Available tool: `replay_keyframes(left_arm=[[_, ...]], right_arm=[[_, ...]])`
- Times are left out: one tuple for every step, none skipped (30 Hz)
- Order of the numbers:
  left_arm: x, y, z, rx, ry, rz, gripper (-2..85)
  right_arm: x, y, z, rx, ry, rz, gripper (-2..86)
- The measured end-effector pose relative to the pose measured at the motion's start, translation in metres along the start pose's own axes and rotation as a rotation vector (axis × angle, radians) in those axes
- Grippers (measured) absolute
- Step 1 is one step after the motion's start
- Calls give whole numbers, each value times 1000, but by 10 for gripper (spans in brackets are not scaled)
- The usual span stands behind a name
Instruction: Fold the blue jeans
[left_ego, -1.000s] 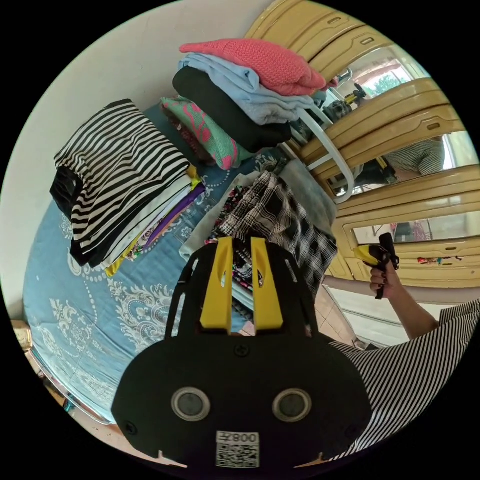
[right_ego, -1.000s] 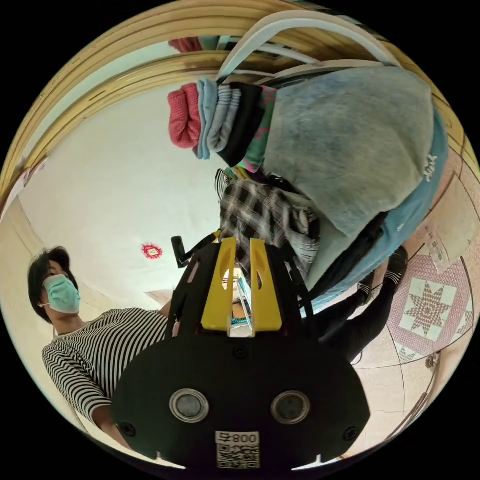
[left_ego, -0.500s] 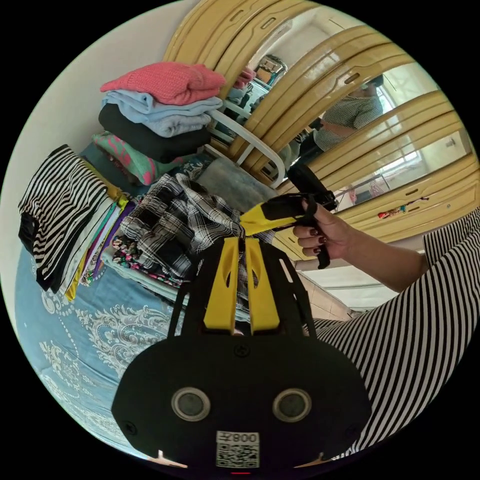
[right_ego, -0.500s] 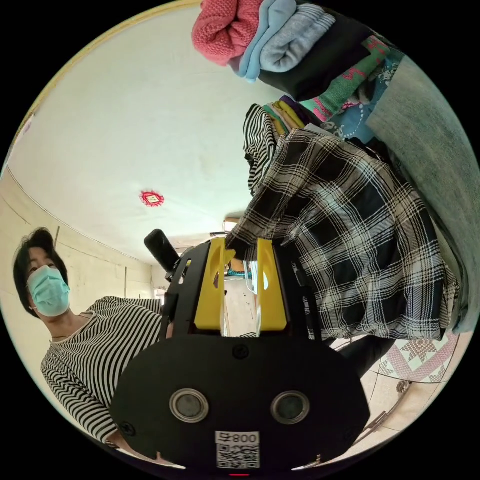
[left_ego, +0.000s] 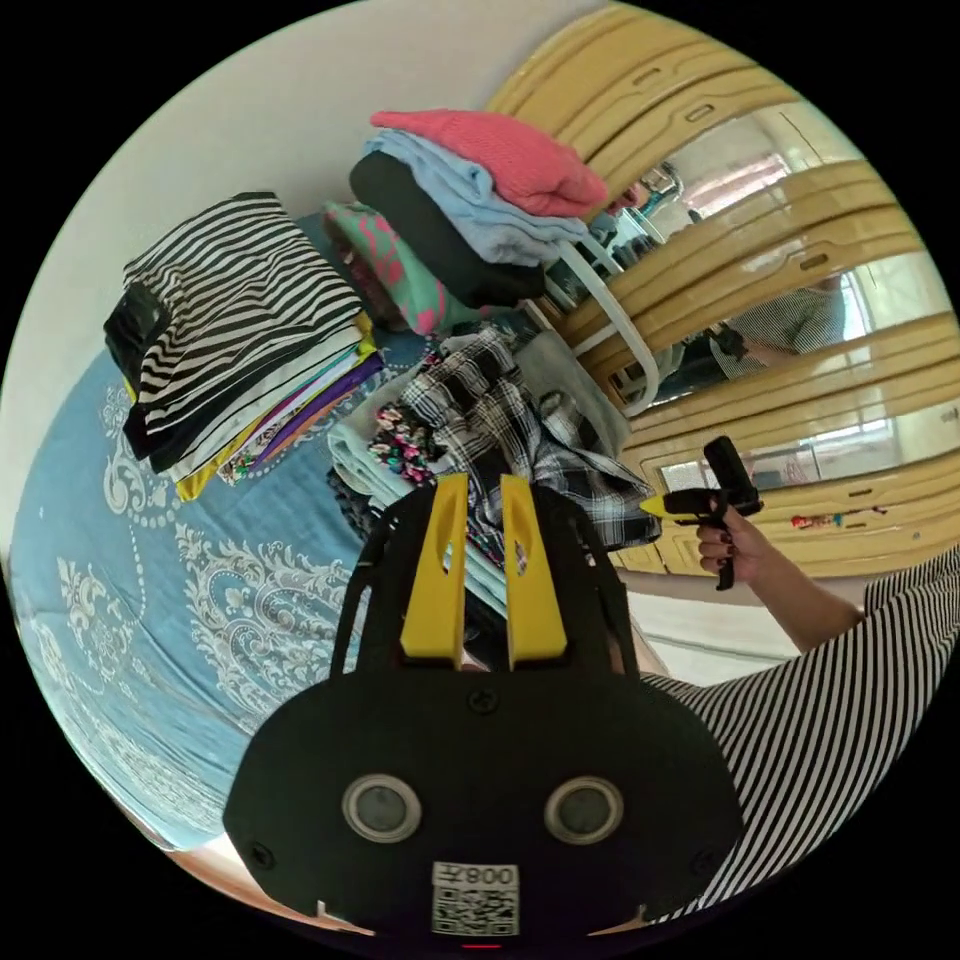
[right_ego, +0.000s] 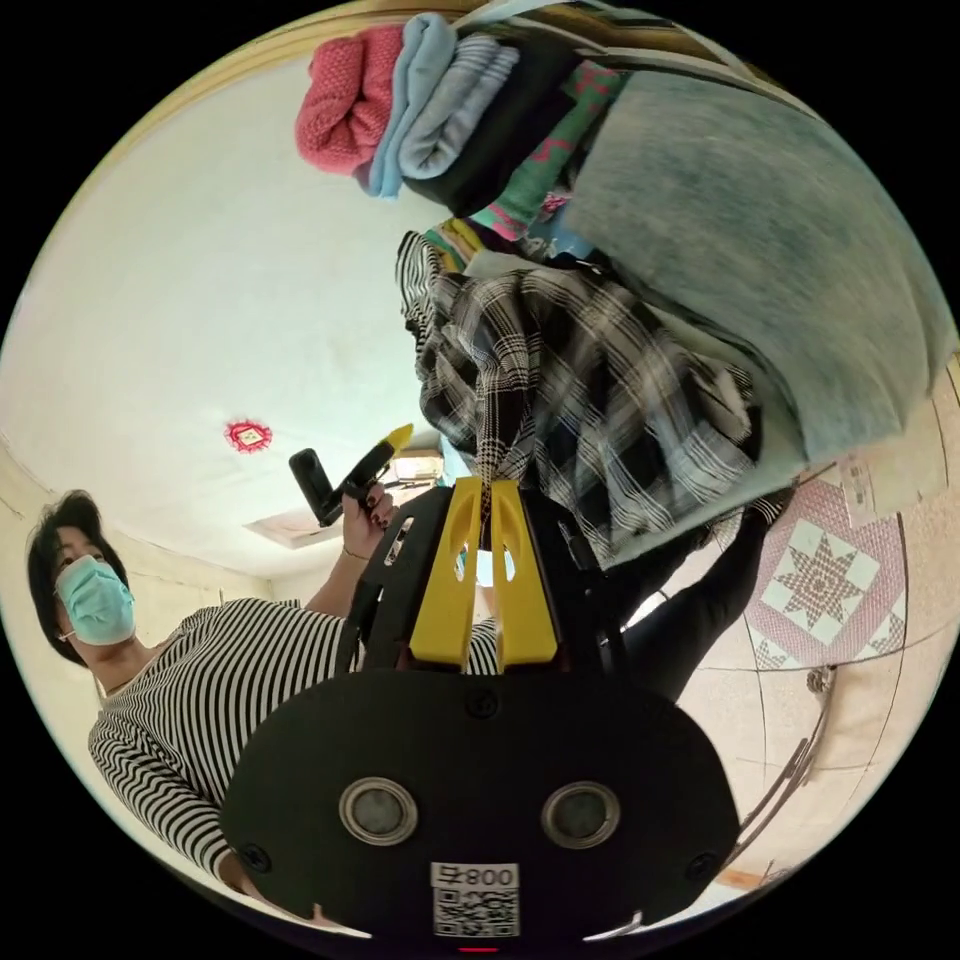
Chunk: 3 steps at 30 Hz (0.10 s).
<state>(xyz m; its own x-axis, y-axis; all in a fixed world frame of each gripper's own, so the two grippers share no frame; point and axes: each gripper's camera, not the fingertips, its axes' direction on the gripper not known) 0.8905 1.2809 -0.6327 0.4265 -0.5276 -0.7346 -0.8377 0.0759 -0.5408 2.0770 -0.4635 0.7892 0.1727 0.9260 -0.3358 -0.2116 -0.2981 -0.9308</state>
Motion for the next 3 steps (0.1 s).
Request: replay_keyframes(left_arm=[[-8, -3, 1, -10, -11, -29, 62], [-13, -6, 4, -29, -18, -46, 60], [-15, -7, 6, -37, -16, -56, 59]], right_arm=[[3, 5, -2, 10, 7, 21, 12], [5, 8, -3, 15, 8, 31, 12], [8, 13, -3, 24, 17, 55, 12]])
